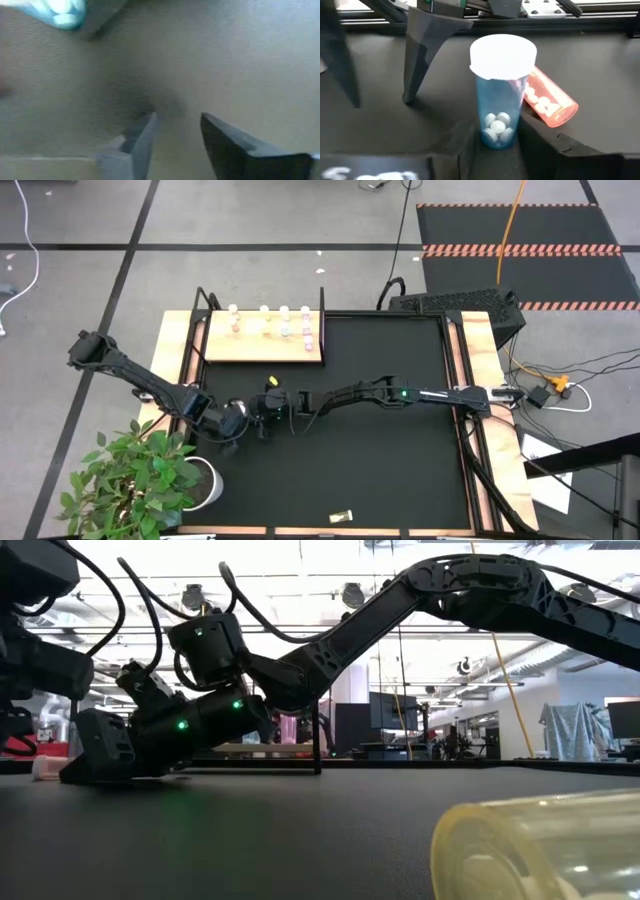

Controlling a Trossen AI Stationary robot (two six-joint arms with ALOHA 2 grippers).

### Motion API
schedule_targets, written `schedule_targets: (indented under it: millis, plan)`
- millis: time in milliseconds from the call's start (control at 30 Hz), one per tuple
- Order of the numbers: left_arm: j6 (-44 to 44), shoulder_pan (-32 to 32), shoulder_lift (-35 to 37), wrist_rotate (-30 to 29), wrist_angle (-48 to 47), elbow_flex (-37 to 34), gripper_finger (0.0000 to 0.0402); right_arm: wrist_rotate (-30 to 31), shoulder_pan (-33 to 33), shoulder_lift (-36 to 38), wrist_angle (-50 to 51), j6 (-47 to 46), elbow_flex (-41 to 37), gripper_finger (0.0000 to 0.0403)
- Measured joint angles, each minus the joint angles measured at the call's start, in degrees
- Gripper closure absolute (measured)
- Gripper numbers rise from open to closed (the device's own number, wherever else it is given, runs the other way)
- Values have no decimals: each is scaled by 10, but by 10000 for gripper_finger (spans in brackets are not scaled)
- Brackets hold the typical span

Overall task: Pick and place medicine bottles onto shelf by color
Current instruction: Put the blue pill bottle on the shelf aligned with the other blue pill bottles

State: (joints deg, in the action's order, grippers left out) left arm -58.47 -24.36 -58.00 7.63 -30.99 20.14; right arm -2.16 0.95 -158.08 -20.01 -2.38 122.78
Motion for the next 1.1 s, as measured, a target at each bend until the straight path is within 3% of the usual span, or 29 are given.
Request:
schedule_targets:
  millis: [133, 233, 400, 633, 767, 933, 1000, 1100]
  plan:
    - [-18, 0, 9, 8, 13, 0, 188, -2, 2, 2, 2, -2, 0, 295]
    - [-26, 0, 26, 5, -3, 18, 176, -6, 10, 10, 22, -7, 0, 308]
    - [24, -14, 67, -63, -25, 65, 189, -11, 20, 47, 134, -38, 0, 306]
    - [38, -24, 94, -153, -160, 140, 220, -10, 38, 115, 254, -4, -27, 299]
    - [56, -24, 94, -172, -193, 166, 219, 3, 40, 208, 205, -13, -155, 300]
    - [72, -24, 94, -258, -168, 178, 204, 24, 30, 374, 16, -59, -417, 298]
    - [82, -22, 93, -314, -122, 177, 196, 30, 28, 436, -63, -70, -506, 298]
    - [174, -12, 88, -387, 5, 170, 183, 69, 31, 511, -109, -69, -594, 300]
